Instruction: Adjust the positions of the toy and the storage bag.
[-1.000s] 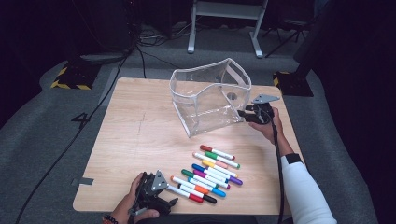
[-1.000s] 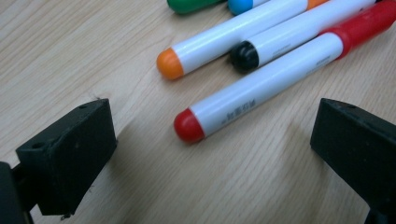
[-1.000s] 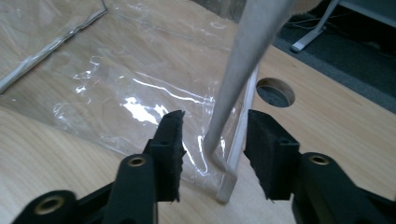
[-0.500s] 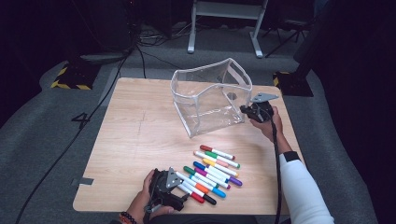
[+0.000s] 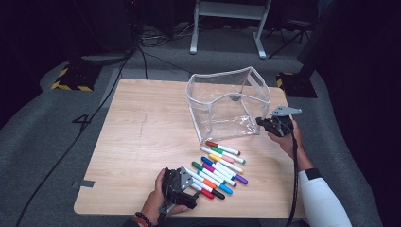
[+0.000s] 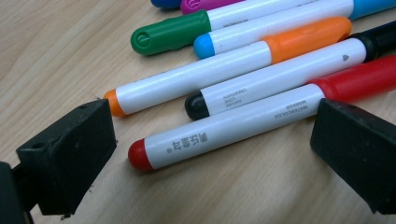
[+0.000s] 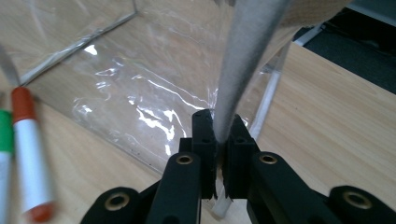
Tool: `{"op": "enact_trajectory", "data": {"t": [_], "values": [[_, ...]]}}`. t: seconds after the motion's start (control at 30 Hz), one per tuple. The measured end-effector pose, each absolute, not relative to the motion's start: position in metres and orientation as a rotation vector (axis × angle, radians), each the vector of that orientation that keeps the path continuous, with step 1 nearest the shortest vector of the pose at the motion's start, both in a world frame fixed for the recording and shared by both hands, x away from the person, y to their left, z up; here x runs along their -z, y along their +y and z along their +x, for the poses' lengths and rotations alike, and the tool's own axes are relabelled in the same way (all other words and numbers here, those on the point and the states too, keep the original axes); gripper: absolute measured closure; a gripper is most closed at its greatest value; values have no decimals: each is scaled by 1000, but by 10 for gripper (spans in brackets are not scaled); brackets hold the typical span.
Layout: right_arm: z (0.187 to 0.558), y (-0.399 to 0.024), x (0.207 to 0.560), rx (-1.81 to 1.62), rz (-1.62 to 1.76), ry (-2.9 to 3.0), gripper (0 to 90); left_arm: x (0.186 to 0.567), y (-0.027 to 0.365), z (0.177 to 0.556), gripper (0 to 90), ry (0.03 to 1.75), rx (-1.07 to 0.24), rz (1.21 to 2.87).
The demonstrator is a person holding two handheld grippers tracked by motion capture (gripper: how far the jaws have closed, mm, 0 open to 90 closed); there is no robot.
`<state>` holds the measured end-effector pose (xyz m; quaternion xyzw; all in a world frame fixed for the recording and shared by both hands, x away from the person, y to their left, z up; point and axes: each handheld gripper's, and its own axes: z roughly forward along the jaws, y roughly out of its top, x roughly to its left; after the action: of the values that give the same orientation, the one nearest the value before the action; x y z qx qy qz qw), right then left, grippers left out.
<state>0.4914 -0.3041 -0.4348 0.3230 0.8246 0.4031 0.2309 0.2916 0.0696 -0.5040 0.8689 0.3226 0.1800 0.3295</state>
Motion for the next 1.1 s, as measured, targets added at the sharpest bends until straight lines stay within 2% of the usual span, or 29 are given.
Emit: {"op": "enact_trajectory", "data": {"t": [0.37,0.43,0.77,0.87,1.03,1.1], "values": [[445,-314,438,-1128,856,2320,825,504,53,300,5,868,-509,2263],[437,-314,441,-1100,841,2328,793,504,51,302,4,853,-522,2266],[423,-320,445,-1122,870,2329,785,503,45,318,5,842,-538,2270],[421,-319,446,-1118,874,2327,695,503,48,322,5,828,-503,2275],[406,-323,445,-1124,869,2338,597,505,67,328,5,809,-311,2300],[397,-324,445,-1131,861,2367,561,505,75,328,5,795,-285,2308]]}}
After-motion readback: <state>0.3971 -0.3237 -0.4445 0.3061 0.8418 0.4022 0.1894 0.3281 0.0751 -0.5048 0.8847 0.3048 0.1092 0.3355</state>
